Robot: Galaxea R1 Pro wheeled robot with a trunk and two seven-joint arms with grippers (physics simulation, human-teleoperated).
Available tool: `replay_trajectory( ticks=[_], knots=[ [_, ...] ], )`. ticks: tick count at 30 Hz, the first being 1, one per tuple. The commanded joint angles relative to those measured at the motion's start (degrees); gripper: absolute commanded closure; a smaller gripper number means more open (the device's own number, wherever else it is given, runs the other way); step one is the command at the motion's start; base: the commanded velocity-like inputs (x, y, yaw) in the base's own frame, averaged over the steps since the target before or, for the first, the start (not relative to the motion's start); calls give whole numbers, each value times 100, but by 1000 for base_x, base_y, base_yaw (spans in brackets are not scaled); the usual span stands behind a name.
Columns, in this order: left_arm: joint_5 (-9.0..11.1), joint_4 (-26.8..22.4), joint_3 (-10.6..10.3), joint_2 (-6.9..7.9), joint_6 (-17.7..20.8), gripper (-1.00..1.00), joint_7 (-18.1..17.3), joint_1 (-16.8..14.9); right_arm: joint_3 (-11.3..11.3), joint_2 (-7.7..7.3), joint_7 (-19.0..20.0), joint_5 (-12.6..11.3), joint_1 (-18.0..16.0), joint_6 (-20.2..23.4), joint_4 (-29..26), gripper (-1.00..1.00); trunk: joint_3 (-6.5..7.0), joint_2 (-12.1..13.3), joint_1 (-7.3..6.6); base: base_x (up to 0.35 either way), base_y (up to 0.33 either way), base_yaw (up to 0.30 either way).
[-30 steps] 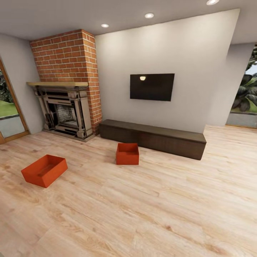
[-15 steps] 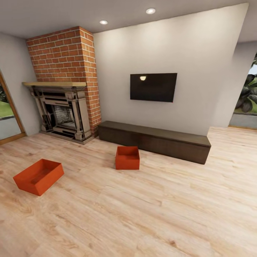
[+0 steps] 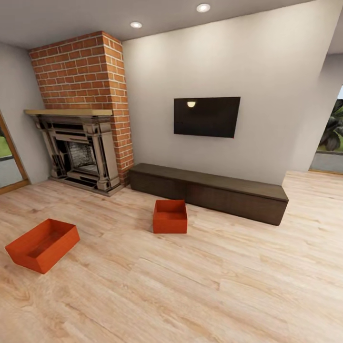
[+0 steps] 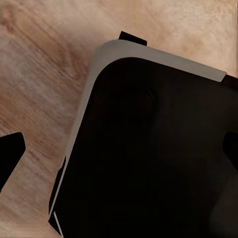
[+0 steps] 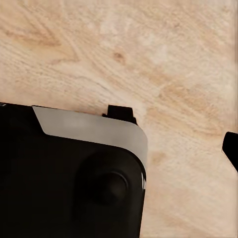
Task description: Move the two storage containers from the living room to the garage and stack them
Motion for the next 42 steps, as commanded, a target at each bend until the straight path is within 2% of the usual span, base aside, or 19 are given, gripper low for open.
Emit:
replay_trajectory(
  ticks=[1, 42],
  knots=[
    [15, -9, 21, -1, 7, -100, 4, 1, 44, 2, -20, -18, -7, -30, 18, -100, -5, -2, 3, 324, 0, 0],
    [9, -9, 27, -10, -2, -100, 16, 1, 43, -4, -87, -29, -7, -34, 17, -100, -5, -2, 3, 324, 0, 0]
  ],
)
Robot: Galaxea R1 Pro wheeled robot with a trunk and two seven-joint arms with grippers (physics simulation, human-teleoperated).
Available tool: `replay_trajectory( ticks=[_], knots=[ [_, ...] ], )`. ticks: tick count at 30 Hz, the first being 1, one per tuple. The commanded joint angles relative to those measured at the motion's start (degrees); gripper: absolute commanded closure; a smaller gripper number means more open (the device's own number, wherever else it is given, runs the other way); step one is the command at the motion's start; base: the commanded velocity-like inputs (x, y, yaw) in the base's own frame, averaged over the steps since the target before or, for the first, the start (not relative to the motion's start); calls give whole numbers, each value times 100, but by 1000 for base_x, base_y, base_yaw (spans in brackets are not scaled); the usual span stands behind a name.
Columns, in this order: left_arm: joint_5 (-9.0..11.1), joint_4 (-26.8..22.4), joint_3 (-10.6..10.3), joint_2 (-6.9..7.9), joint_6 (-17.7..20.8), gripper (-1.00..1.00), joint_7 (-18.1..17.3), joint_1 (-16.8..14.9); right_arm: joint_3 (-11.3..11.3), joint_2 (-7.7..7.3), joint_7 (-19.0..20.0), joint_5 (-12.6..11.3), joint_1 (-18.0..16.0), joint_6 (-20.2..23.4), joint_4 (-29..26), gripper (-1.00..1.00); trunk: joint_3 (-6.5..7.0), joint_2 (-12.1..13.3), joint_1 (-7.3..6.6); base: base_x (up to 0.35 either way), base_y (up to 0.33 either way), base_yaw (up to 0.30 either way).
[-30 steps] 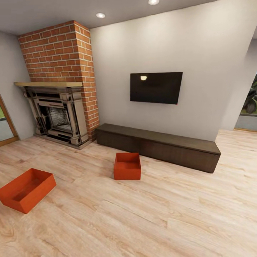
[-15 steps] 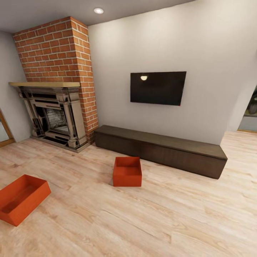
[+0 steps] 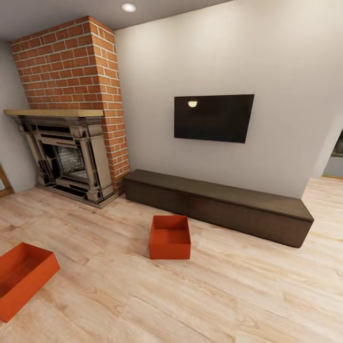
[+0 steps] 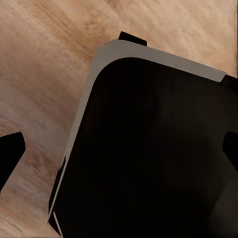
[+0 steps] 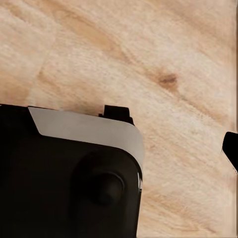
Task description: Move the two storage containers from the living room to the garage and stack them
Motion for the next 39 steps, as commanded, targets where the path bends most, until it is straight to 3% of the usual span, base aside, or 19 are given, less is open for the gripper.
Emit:
replay_trajectory(
  ticks=[1, 27, 39],
  knots=[
    [13, -9, 21, -1, 8, -100, 6, 1, 45, 1, -17, -18, -7, -30, 18, -100, -5, -2, 3, 324, 0, 0],
    [11, 0, 12, -10, 20, -100, 5, 1, 30, 68, 22, -75, -7, -21, 18, -100, -5, -2, 3, 324, 0, 0],
    [10, -1, 17, -10, -21, -100, 5, 1, 18, 22, 24, -52, -7, -35, 18, -100, -5, -2, 3, 324, 0, 0]
  ],
)
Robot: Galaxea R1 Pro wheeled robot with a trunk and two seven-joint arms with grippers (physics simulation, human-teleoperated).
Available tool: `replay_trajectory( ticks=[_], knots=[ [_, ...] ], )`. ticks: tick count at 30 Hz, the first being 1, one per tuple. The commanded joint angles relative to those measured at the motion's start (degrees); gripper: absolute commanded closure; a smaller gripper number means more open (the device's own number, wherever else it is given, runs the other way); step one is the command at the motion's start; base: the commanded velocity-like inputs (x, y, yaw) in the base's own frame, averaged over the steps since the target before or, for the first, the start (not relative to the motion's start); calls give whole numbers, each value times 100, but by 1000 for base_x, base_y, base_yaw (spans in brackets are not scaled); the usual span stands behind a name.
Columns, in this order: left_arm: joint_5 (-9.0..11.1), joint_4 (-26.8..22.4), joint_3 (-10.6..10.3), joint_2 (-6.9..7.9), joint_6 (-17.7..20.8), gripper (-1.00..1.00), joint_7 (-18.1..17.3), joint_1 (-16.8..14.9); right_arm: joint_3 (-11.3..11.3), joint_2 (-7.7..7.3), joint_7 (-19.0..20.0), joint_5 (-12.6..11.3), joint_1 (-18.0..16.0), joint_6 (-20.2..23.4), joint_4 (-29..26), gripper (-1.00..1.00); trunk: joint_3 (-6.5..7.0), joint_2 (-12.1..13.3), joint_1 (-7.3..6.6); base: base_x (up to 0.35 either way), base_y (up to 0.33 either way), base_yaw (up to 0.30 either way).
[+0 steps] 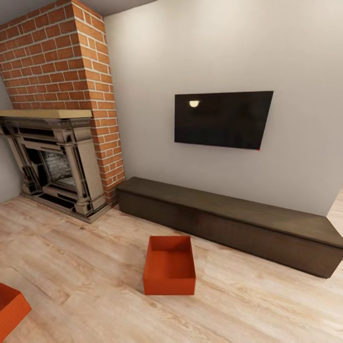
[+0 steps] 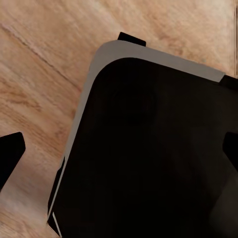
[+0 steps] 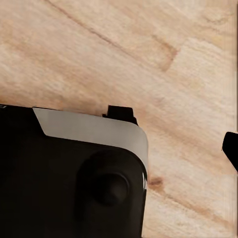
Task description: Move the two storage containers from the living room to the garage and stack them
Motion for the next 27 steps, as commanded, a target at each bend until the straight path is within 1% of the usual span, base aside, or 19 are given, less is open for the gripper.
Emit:
replay_trajectory(
  ticks=[1, 17, 27],
  knots=[
    [14, -9, 22, -1, 7, -100, 6, 1, 48, -2, -21, -24, -8, -31, 18, -100, -5, -2, 3, 324, 0, 0],
    [14, -11, 24, -1, -6, -100, 6, 1, 63, -8, -73, -1, -8, -26, 18, -100, -5, -2, 3, 324, 0, 0],
    [6, -16, 14, -1, -11, -100, 6, 1, 93, -21, -4, 18, -8, 14, 17, -100, -5, -2, 3, 324, 0, 0]
  ],
)
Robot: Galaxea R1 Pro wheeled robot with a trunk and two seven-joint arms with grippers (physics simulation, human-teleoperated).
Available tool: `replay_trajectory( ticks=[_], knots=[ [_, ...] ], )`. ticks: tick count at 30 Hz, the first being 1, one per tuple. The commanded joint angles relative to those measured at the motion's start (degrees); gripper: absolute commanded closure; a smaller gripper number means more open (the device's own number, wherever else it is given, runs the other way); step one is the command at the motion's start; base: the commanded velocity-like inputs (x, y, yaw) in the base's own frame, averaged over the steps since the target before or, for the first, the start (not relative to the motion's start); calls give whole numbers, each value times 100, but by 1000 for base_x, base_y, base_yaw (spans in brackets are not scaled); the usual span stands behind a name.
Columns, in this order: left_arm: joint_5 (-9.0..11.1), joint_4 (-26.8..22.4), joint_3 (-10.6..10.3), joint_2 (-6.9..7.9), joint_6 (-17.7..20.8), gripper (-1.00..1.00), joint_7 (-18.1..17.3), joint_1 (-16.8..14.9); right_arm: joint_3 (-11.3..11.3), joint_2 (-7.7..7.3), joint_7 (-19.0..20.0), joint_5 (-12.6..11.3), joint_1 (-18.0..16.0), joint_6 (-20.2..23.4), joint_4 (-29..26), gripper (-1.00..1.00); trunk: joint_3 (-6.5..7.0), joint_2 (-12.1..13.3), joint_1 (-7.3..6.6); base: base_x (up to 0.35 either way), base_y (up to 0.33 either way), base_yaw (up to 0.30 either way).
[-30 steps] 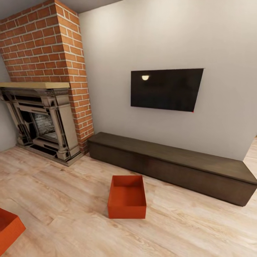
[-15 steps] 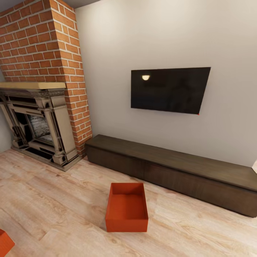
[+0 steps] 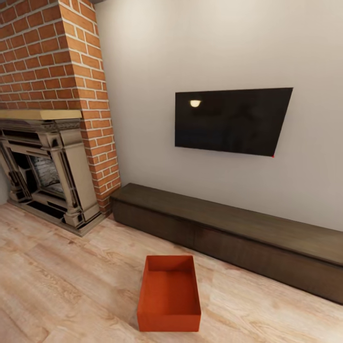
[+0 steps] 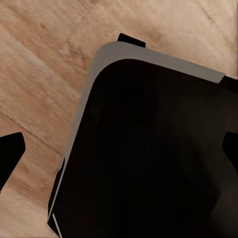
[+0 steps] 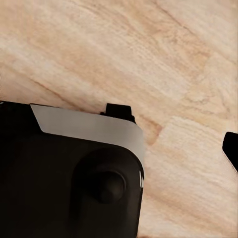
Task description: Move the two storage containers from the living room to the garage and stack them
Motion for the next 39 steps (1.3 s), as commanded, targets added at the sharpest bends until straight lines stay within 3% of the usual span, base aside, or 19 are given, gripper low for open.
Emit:
replay_trajectory(
  ticks=[1, 11, 31, 39],
  knots=[
    [14, -8, 21, -1, 1, -100, 6, 1, 42, 4, -11, -19, -7, -28, 18, -100, -5, -2, 3, 324, 0, 0],
    [13, -7, 19, -1, 2, -100, 6, 1, -5, 7, -12, -95, -7, -65, 18, -100, -5, -2, 3, 324, 0, 0],
    [12, -8, 27, -1, -17, -100, 6, 1, 11, -12, 5, -18, -7, -82, 18, -100, -18, -2, 3, 324, 0, 7],
    [-4, -8, 38, -1, -34, -100, 6, 1, 9, -30, 20, -21, -7, -88, 16, -100, -80, -2, 3, 77, 0, 98]
  ],
)
